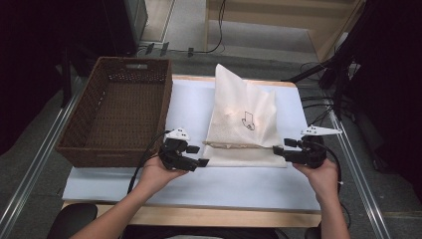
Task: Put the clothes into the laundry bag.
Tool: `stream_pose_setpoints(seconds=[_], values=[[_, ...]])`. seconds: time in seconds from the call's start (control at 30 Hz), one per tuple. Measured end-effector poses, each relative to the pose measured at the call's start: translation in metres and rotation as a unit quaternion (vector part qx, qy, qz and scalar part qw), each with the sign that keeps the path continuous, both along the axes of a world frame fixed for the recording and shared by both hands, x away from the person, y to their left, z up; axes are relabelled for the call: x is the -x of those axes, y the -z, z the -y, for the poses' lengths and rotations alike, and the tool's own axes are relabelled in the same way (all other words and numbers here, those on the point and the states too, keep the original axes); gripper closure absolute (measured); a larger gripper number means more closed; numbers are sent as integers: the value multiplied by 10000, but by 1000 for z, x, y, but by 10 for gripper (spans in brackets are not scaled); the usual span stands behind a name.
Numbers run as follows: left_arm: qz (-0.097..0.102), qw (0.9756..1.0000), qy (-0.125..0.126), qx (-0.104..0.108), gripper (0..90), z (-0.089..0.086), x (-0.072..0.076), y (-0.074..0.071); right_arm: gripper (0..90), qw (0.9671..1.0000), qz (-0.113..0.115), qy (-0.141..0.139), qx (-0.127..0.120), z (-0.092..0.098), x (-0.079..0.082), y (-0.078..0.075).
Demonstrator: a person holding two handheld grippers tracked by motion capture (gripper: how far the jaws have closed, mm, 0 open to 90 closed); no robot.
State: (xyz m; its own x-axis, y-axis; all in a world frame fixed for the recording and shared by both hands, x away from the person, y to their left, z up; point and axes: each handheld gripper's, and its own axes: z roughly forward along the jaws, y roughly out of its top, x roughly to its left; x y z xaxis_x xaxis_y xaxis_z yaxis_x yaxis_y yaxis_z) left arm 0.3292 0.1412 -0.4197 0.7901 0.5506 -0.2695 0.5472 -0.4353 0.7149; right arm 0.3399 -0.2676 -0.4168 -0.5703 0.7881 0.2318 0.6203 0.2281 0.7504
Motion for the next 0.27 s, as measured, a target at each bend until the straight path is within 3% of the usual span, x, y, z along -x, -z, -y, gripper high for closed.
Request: stream_pose_setpoints(seconds=[0.27], values=[[-98,9999,-23,132,353,0,-2,3,366,10000,7,45,-18,1,0,0]])
